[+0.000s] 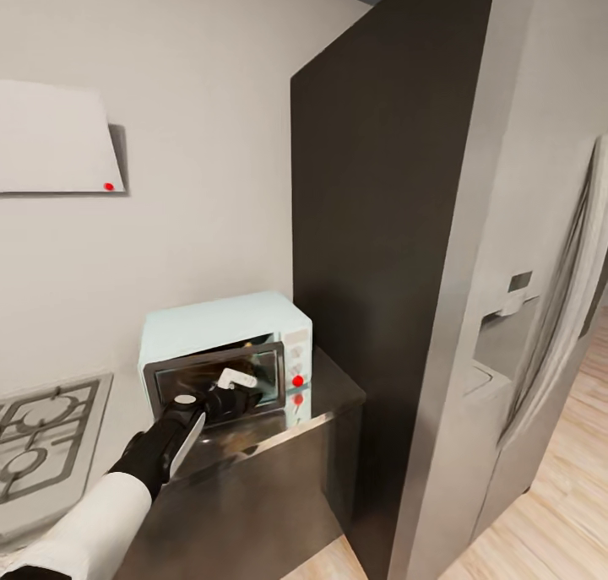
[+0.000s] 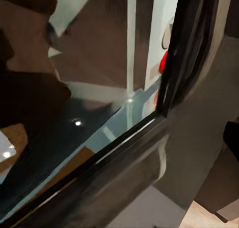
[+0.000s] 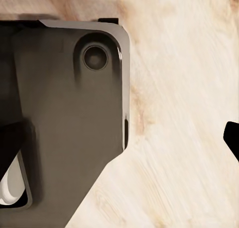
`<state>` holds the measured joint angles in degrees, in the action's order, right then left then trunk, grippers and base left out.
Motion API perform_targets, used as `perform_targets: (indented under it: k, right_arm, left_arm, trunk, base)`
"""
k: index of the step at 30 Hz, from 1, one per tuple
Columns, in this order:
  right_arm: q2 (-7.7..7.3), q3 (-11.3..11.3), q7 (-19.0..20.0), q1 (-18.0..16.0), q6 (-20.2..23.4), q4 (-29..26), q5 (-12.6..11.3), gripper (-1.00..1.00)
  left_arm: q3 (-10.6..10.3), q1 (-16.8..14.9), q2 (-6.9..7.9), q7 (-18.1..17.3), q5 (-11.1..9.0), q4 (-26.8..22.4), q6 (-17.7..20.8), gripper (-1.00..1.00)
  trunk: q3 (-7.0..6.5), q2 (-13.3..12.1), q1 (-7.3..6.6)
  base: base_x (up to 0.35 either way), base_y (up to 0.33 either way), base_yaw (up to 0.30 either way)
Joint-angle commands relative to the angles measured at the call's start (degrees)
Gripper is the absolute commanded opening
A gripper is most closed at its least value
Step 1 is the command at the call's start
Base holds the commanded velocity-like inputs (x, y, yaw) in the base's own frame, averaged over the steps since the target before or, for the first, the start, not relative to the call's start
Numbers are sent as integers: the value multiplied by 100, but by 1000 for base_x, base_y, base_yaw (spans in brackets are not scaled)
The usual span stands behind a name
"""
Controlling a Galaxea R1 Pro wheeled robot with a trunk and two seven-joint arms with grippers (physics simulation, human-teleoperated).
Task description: In the kitchen, take the popcorn bag from the countertop, put it into the microwave, and heat it until the popcorn is cooked so the cooked popcorn ends up inside the bag.
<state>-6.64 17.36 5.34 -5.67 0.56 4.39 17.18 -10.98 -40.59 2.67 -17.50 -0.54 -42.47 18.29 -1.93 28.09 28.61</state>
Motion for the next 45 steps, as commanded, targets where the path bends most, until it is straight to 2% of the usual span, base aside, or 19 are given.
perform_targets:
  k: [1,15,22,34,37,40,42,43,44,45]
  right_arm:
    - [-4,48,11,-4,6,9,48,100]
    - [-4,48,11,-4,-3,9,48,100]
    - [-4,48,11,-4,-4,9,49,100]
    - [-4,48,11,-4,-12,9,45,100]
    - [-4,56,11,-4,-12,5,46,100]
    - [-4,57,11,-4,-17,-3,48,100]
    - [-4,62,11,-4,-167,-12,47,100]
    - [-4,61,11,-4,-256,-15,48,100]
    - [-4,59,11,-4,-340,-16,49,100]
    - [-4,58,11,-4,-364,-16,49,100]
  left_arm:
    - [-8,-2,5,1,10,-7,29,100]
    - [-9,-2,4,1,10,-7,26,100]
    - [-9,-2,14,1,10,-1,-142,100]
    - [-11,-2,7,1,10,3,-155,100]
    - [-17,-2,-73,1,4,80,-160,100]
    - [-18,-2,-177,17,3,465,-166,100]
    - [-17,-2,-233,178,1,1198,-257,100]
    - [-18,-2,-251,273,1,1678,-458,100]
    - [-18,-2,-266,412,1,2531,-873,100]
    - [-18,-2,-269,487,-1,2981,-1096,100]
  trunk:
    - [2,3,2]
    - [2,3,2]
    - [2,3,2]
    - [2,3,2]
    - [2,3,2]
    - [2,3,2]
    - [2,3,2]
    - [2,3,2]
    - [2,3,2]
    - [2,3,2]
  base:
    - [82,0,182]
    - [156,0,18]
    - [-308,0,0]
    - [-345,0,0]
    - [-345,0,0]
    - [-345,0,0]
    - [-346,0,0]
    - [-347,0,0]
    - [-348,0,0]
    - [-348,0,0]
